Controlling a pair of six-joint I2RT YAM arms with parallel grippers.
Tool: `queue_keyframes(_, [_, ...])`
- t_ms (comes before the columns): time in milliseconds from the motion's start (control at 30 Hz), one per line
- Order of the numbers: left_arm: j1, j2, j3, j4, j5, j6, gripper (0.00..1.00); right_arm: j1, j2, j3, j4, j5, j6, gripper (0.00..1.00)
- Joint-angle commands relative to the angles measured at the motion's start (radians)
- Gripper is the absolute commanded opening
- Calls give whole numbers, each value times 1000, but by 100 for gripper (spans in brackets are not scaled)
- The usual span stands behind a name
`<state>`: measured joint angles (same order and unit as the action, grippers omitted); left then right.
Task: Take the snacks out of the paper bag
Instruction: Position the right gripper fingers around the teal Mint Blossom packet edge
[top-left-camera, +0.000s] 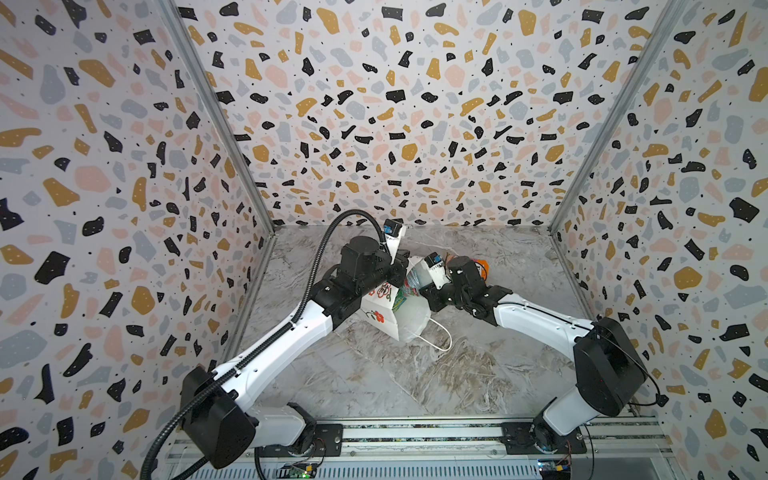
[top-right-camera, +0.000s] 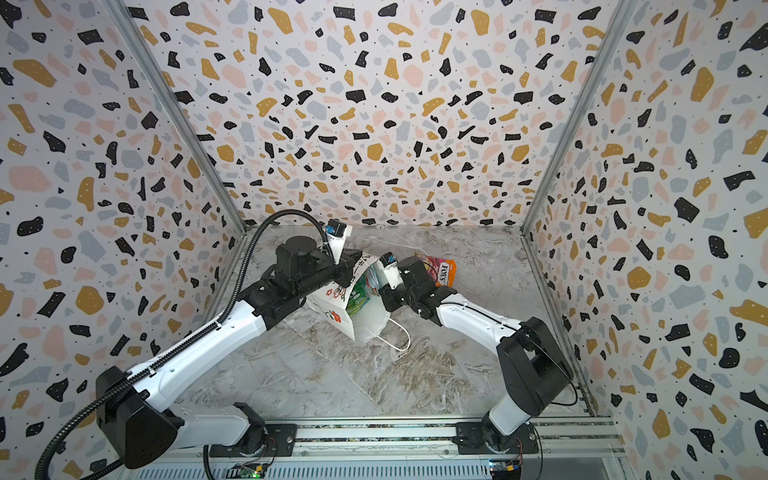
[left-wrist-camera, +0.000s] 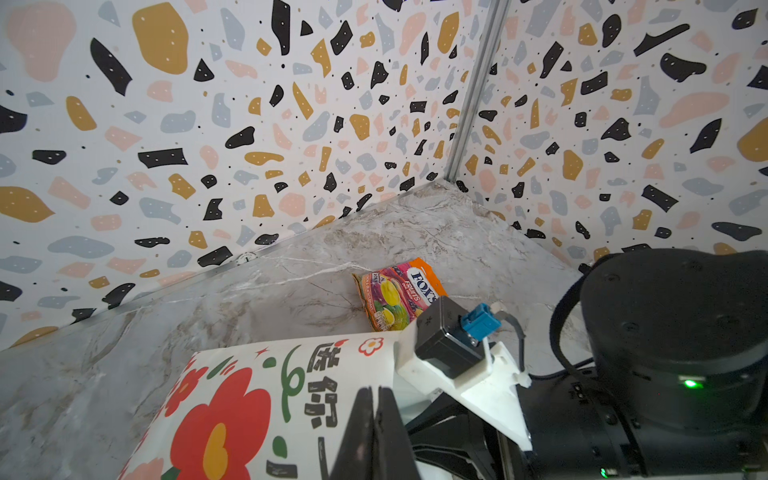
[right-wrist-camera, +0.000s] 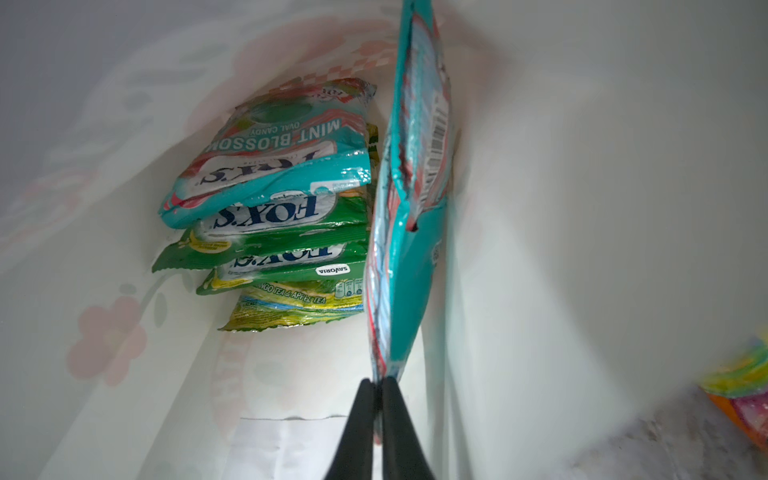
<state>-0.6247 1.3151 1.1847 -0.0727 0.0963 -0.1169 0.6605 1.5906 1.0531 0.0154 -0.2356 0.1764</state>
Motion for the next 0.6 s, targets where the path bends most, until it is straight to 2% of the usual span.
queue_keyframes(0, [-3, -9, 13, 67, 54, -10, 0, 6, 9, -18, 48, -7, 22, 18])
queue_keyframes(267, [-3, -8, 12, 74, 84, -21, 0, 30, 35, -48, 149, 59, 65, 35])
queue_keyframes(567, [-3, -10, 13, 83, 86, -37, 0, 69, 73, -60, 235, 175, 77, 47])
